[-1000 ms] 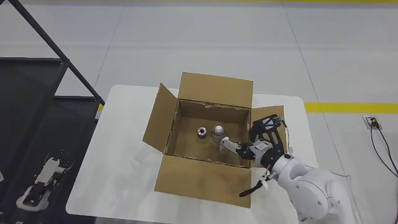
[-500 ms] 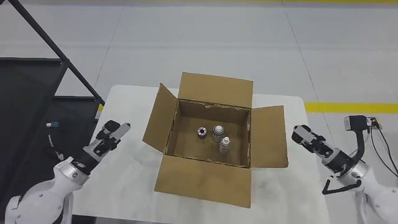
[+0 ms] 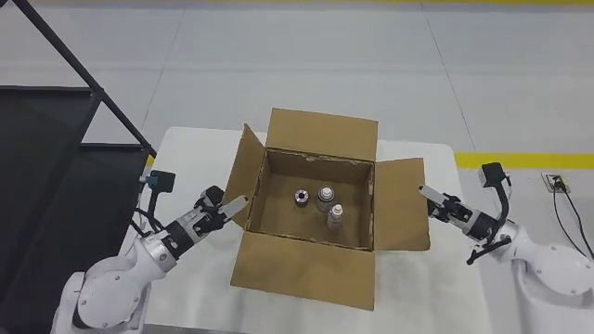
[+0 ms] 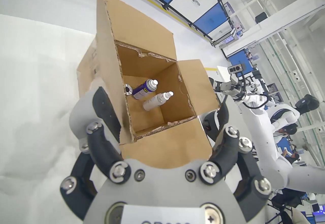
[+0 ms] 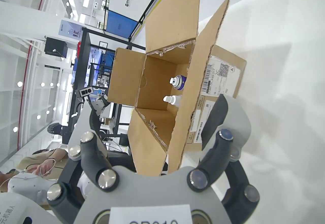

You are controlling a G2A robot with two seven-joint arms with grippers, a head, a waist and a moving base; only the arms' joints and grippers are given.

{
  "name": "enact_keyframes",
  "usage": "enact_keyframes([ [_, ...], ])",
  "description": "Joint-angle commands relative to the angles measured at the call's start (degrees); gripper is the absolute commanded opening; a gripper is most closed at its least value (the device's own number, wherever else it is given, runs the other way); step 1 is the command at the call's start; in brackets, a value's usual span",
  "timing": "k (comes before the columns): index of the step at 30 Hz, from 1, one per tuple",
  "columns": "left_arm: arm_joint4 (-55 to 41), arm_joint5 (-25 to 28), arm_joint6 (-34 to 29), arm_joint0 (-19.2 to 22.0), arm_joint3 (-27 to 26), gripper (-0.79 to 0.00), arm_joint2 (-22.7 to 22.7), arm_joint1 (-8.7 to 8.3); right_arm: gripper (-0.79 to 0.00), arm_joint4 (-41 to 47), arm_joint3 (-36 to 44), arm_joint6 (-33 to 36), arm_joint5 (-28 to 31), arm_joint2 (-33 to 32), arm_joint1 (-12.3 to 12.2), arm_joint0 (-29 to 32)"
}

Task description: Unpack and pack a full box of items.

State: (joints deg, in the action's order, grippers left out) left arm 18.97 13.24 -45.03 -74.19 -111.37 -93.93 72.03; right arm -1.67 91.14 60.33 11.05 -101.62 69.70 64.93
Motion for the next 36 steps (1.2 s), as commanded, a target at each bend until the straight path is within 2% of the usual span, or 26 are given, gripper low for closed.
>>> enact_keyframes([
  [1,0.52,0.00,0.19,-0.42,-0.77,0.000,1.32,-0.07,0.000,1.80,0.17,0.71,0.78,0.53,-0.16,-0.44],
  [5,1.87,-0.49,1.36,-0.73,-1.11,0.000,3.74,-0.12,0.000,6.23,1.60,3.07,2.55,0.74,-0.50,-0.52],
  [9,2.46,-1.88,2.08,-0.49,-0.61,0.000,6.95,-0.10,0.000,10.65,2.03,5.56,0.53,3.39,-0.72,-2.33],
  [14,1.25,-5.49,3.47,1.22,1.13,0.000,10.02,0.10,0.000,13.51,-2.07,2.01,-2.71,8.33,-0.38,-6.49],
  [20,-1.99,-11.38,5.48,3.84,4.52,0.000,13.39,0.51,0.000,15.01,-8.81,0.45,-2.06,14.71,0.12,-10.37],
  [26,-2.25,-12.28,5.33,4.72,6.57,0.000,14.91,0.45,0.000,16.11,-13.98,0.87,-0.34,16.11,-0.04,-11.70],
  [36,-2.91,-14.17,8.54,5.85,8.74,0.000,17.63,0.64,0.000,15.00,-21.07,-5.50,2.64,22.83,0.95,-15.46],
])
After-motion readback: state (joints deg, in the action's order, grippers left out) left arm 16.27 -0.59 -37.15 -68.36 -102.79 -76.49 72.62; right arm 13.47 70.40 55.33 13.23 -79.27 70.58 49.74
